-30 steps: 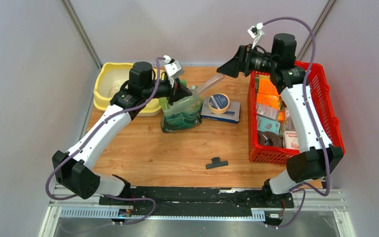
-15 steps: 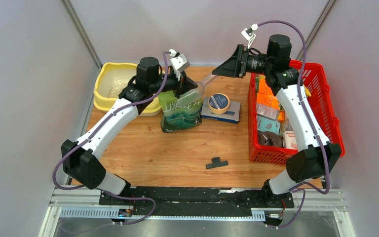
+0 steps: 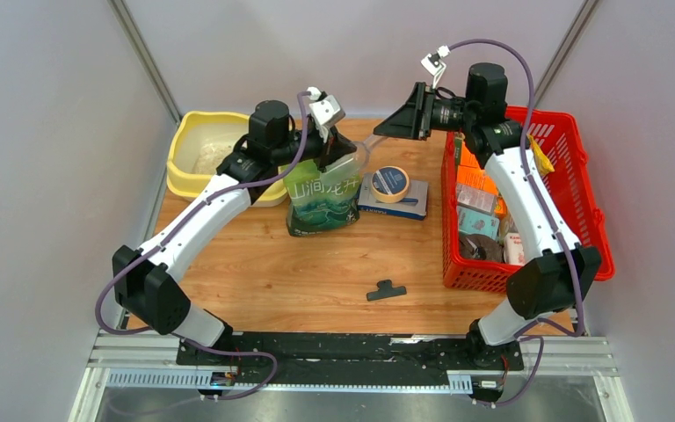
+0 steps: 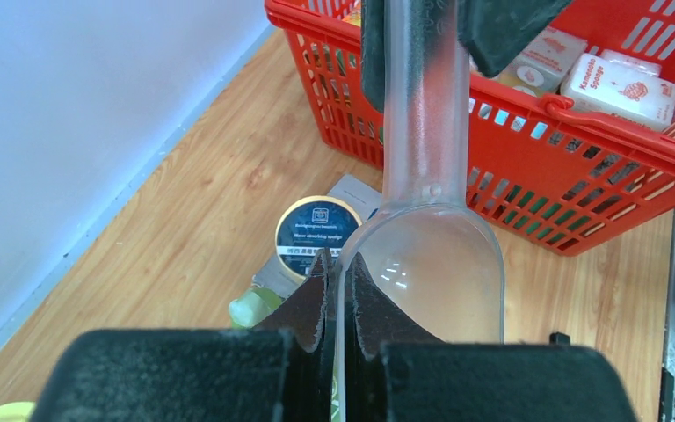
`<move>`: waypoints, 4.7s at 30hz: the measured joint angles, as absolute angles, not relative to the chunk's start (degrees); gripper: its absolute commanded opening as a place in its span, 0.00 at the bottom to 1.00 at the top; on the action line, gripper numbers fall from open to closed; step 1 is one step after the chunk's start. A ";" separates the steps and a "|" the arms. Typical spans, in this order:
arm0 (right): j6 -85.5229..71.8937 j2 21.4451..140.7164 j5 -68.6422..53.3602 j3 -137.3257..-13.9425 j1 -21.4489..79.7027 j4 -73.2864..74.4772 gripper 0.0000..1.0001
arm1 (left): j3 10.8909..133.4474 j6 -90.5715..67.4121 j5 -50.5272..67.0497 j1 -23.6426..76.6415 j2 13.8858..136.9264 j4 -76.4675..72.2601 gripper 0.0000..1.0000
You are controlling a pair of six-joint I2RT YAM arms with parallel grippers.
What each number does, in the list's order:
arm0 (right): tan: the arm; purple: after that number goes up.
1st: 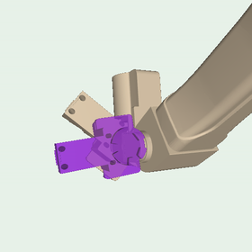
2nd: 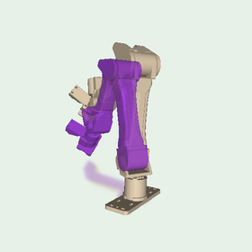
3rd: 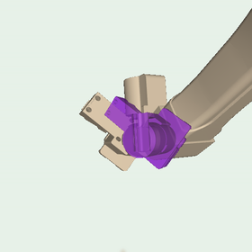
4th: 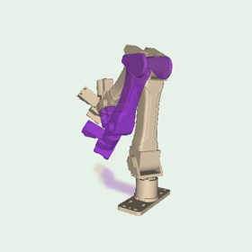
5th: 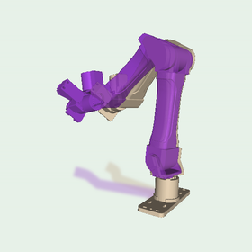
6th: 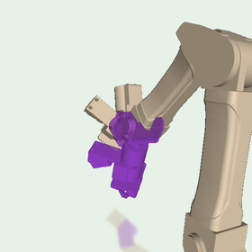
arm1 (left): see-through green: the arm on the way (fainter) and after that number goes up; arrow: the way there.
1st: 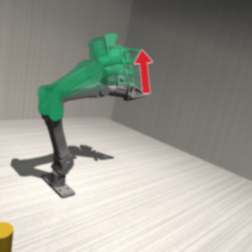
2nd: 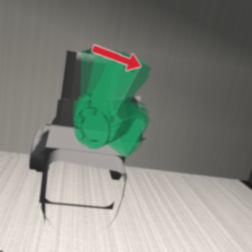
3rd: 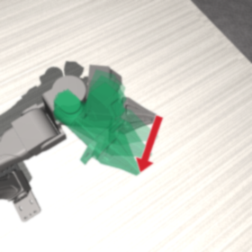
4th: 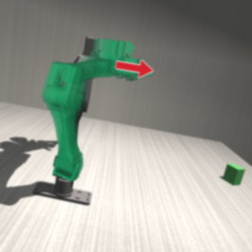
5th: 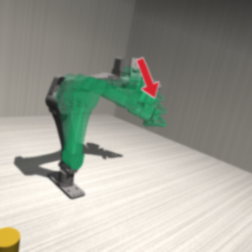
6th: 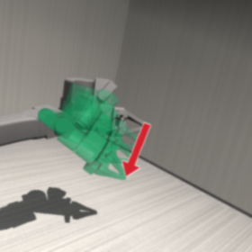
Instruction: Fill the litter box with clean litter
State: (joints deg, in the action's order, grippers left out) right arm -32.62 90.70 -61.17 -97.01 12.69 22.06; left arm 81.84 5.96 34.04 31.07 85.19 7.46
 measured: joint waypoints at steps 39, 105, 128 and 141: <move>0.89 104.60 -39.27 -125.86 17.37 53.04 0.00 | 101.67 36.32 25.32 24.56 92.16 50.11 0.60; 4.49 100.86 -12.78 -126.37 33.30 64.20 0.00 | 92.79 22.20 34.44 24.40 86.48 43.81 0.00; -1.04 104.05 -17.72 -127.68 33.47 64.03 0.00 | 81.32 7.60 23.55 24.97 77.17 31.99 0.00; 2.28 98.89 -15.75 -116.99 34.13 59.96 0.00 | 74.00 -5.74 24.16 24.53 73.63 22.98 0.00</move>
